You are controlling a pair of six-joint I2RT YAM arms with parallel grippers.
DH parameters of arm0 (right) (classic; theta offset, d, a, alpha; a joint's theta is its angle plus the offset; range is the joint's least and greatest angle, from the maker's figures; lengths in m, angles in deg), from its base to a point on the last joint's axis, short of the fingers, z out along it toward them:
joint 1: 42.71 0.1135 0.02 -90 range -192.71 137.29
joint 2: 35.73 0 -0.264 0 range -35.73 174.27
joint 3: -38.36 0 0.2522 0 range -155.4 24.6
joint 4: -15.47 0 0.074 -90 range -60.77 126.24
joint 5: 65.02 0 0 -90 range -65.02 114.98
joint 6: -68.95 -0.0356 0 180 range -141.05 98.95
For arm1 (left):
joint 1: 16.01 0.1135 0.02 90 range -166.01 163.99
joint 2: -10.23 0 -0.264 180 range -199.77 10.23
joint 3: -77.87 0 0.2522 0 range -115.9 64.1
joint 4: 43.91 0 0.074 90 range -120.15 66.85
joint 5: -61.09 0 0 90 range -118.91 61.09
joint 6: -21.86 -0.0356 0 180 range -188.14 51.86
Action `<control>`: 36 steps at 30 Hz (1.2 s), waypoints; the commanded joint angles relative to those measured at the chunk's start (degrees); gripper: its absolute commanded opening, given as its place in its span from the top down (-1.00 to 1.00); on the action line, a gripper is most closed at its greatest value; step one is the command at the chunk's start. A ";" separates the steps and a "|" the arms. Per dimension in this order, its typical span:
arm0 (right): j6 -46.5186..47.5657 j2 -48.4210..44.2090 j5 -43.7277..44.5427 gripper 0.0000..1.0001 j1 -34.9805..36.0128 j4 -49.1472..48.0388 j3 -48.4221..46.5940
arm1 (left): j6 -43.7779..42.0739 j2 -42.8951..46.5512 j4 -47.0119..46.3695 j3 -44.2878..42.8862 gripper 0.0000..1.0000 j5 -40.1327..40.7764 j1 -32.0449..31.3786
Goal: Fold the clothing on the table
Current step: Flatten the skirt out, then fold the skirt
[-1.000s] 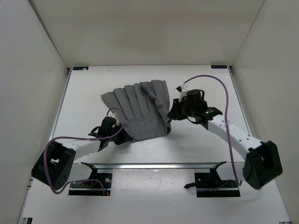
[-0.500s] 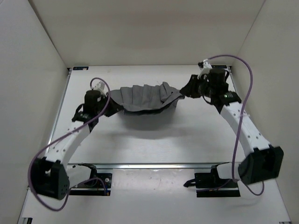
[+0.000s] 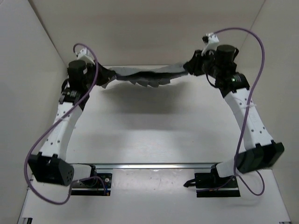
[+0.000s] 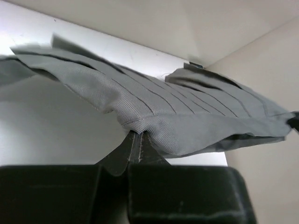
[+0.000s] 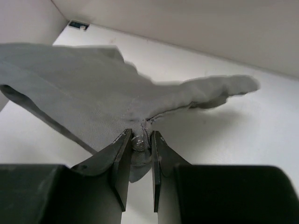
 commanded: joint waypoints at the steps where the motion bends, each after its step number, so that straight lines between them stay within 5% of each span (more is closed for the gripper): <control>1: -1.51 -6.20 -1.44 1.00 -1.82 -4.00 13.65 | 0.48 7.03 -0.73 12.89 1.00 0.64 -0.95; 8: -5.30 -16.48 -2.16 1.00 -0.17 -4.02 43.70 | 5.13 20.12 -6.45 44.89 1.00 -2.17 -5.69; 11: -6.44 -22.28 -1.54 1.00 0.45 0.53 50.92 | 4.97 27.15 -2.08 52.47 1.00 -2.00 -7.81; 20: -6.53 -37.76 -1.36 1.00 0.10 19.44 51.49 | 8.92 44.93 12.18 52.33 1.00 -4.19 -10.36; 28: -2.14 -26.97 -5.75 1.00 -5.78 16.83 37.34 | 7.43 29.06 2.54 39.86 0.99 -8.04 -4.04; 36: -6.71 3.05 -9.98 1.00 -7.46 -0.49 25.75 | 8.92 1.01 -12.41 30.53 0.97 -8.67 1.76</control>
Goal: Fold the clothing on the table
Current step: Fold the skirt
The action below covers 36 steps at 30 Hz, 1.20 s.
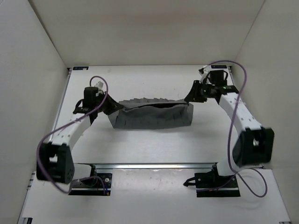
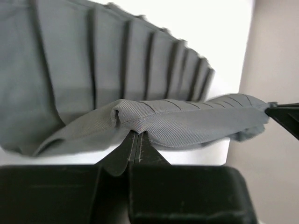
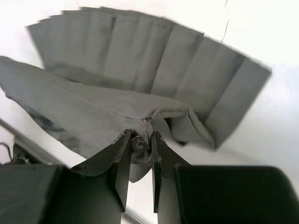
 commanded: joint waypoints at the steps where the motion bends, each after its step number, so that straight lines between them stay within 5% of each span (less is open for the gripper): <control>1: -0.28 12.78 0.54 1.00 0.35 -7.49 -5.32 | 0.37 -9.18 -7.79 -2.95 0.97 -0.87 2.97; 6: -0.19 25.90 1.60 1.00 0.17 -8.56 -16.23 | 1.33 -26.50 -11.31 -12.35 0.51 -5.43 5.26; 9: -0.89 32.93 3.00 0.94 -0.79 -5.84 -24.75 | 3.61 -32.75 -13.51 -18.32 -0.04 -7.81 6.40; 12: -0.90 39.17 3.18 0.22 -1.76 -1.19 -33.63 | 5.29 -37.07 -14.30 -23.95 -0.17 -11.76 7.28; 15: -0.28 37.81 7.39 0.03 -0.98 1.47 -37.35 | 4.68 -35.77 -13.00 -25.21 -0.17 -12.39 8.16; 19: -2.91 26.91 11.96 -0.13 -0.62 -4.58 -22.62 | -1.28 -29.36 -7.29 -20.74 -0.19 -10.02 8.16; 28: -12.57 2.47 14.51 -0.11 -0.88 -16.88 16.50 | -8.51 -9.76 -3.05 2.56 -0.22 2.62 1.93; 36: -19.08 -0.27 16.19 -0.14 -1.41 -25.77 28.49 | -7.18 -6.40 -7.53 14.08 -0.22 6.85 1.05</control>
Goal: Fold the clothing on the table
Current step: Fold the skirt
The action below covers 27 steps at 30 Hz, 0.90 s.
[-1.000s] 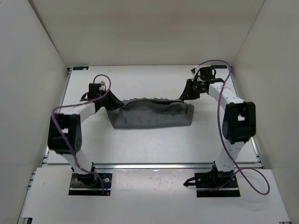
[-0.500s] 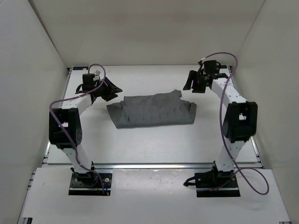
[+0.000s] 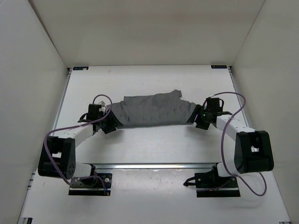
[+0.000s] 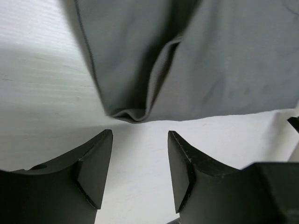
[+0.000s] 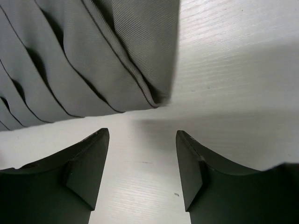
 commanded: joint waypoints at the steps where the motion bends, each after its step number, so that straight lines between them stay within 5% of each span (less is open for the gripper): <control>1: -4.27 -0.20 1.30 -0.13 -0.40 -9.21 1.21 | -0.67 -0.20 -2.57 0.29 -0.23 3.40 -0.23; 11: -7.44 7.88 -1.16 0.04 -0.93 -15.72 0.16 | 1.61 -4.51 -6.70 1.61 -0.20 9.38 -3.13; 14: -7.96 9.38 -2.74 0.40 -0.58 -16.69 0.16 | 0.65 -4.16 -5.12 1.17 -0.21 12.80 -3.21; 16: -7.35 10.08 -3.88 1.00 -0.40 -16.60 -0.19 | 0.73 -3.37 -5.91 1.96 -0.18 12.64 -2.34; 19: -6.39 10.18 -5.20 0.98 -0.93 -16.16 -0.89 | 0.21 -3.89 -5.82 1.53 0.35 11.84 -1.89; 21: -5.77 8.60 -5.03 1.00 -1.81 -15.37 -1.15 | -0.32 -4.51 -5.74 0.91 0.99 11.49 -2.59; 27: 0.11 3.94 -6.16 1.00 -4.36 -10.45 -7.21 | -0.32 -4.34 -5.82 0.73 1.00 10.96 -5.41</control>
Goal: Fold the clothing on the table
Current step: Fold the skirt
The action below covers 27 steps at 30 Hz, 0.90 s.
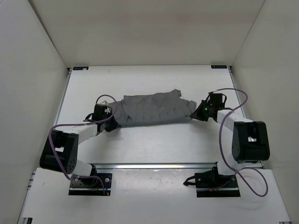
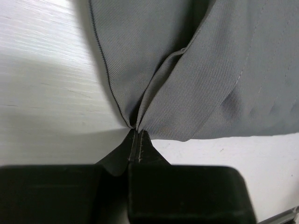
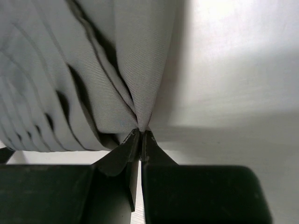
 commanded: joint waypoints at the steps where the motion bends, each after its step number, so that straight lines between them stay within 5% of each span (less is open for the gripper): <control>1: 5.95 -3.39 -2.71 1.00 -0.82 1.74 -8.71 | -0.10 0.37 -0.73 -0.08 1.00 0.19 -1.45; 6: 8.52 1.35 -10.53 1.00 6.81 5.36 -24.11 | 1.21 0.37 -2.05 1.06 1.00 -0.86 -2.16; 16: 9.57 19.17 -14.68 1.00 36.68 5.97 -46.78 | 3.68 -0.16 -7.77 4.93 1.00 -4.91 -0.93; 27: 10.89 36.06 -20.21 1.00 43.48 7.03 -49.88 | 3.07 3.35 -7.24 6.69 1.00 -6.14 0.39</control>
